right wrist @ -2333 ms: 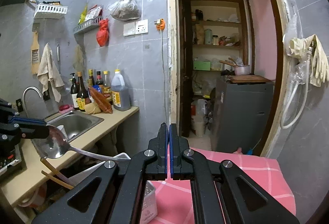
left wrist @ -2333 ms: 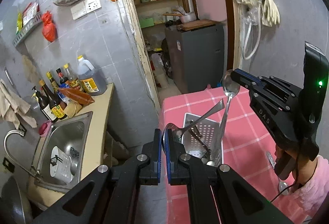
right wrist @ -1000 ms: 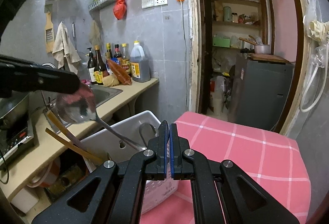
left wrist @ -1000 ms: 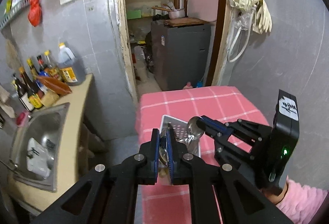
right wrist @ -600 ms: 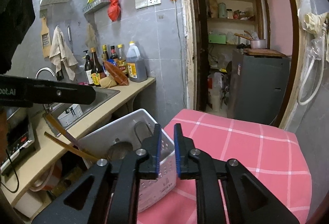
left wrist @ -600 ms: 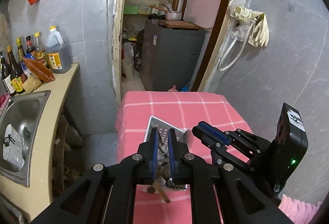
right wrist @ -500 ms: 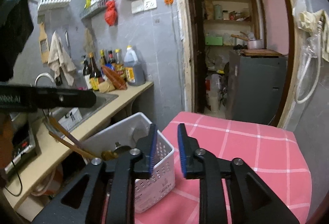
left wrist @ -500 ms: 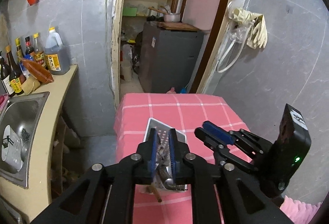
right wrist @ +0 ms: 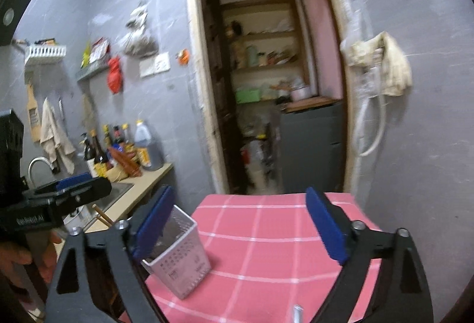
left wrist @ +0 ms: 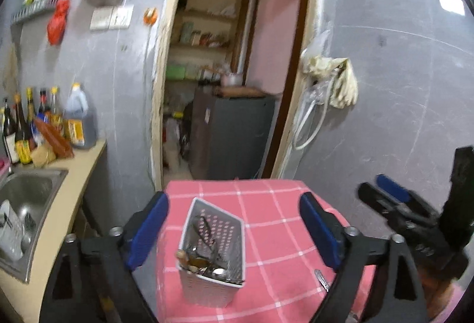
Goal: Organize utensils
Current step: 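Move both tools back toward the silver spoons on the tablecloth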
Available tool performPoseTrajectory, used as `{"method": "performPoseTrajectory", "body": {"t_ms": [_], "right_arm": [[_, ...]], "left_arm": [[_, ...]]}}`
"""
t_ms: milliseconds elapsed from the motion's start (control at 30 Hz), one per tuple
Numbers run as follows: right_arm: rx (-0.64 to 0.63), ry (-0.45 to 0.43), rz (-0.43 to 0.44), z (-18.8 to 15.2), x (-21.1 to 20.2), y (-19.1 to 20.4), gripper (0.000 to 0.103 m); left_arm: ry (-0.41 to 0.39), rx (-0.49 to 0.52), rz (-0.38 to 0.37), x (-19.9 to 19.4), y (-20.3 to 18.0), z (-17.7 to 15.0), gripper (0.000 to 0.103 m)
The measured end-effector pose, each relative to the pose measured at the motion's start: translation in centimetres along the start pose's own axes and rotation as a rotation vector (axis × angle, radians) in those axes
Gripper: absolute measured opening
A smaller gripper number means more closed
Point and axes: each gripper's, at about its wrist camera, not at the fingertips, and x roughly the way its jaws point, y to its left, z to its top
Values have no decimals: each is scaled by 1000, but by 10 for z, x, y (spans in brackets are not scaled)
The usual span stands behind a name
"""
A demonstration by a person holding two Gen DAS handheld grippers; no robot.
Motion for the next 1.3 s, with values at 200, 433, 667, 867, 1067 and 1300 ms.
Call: {"method": "performPoseTrajectory", "body": {"t_ms": [200, 433, 667, 867, 1067, 1300], "right_arm": [[10, -67, -93, 1, -72, -23, 102], [-28, -44, -175, -23, -121, -38, 102], [6, 50, -187, -61, -123, -68, 102], [4, 113, -149, -84, -109, -85, 102], [13, 150, -94, -98, -87, -94, 102], [14, 188, -48, -113, -63, -103, 102]], "left_arm": [[-90, 74, -48, -24, -39, -19, 103], [-95, 51, -128, -32, -70, -56, 103], [-24, 39, -113, -30, -86, -93, 103], [32, -1, -49, -27, -86, -115, 103], [59, -22, 22, -26, -86, -124, 103], [80, -47, 79, -15, -86, -131, 103]]}}
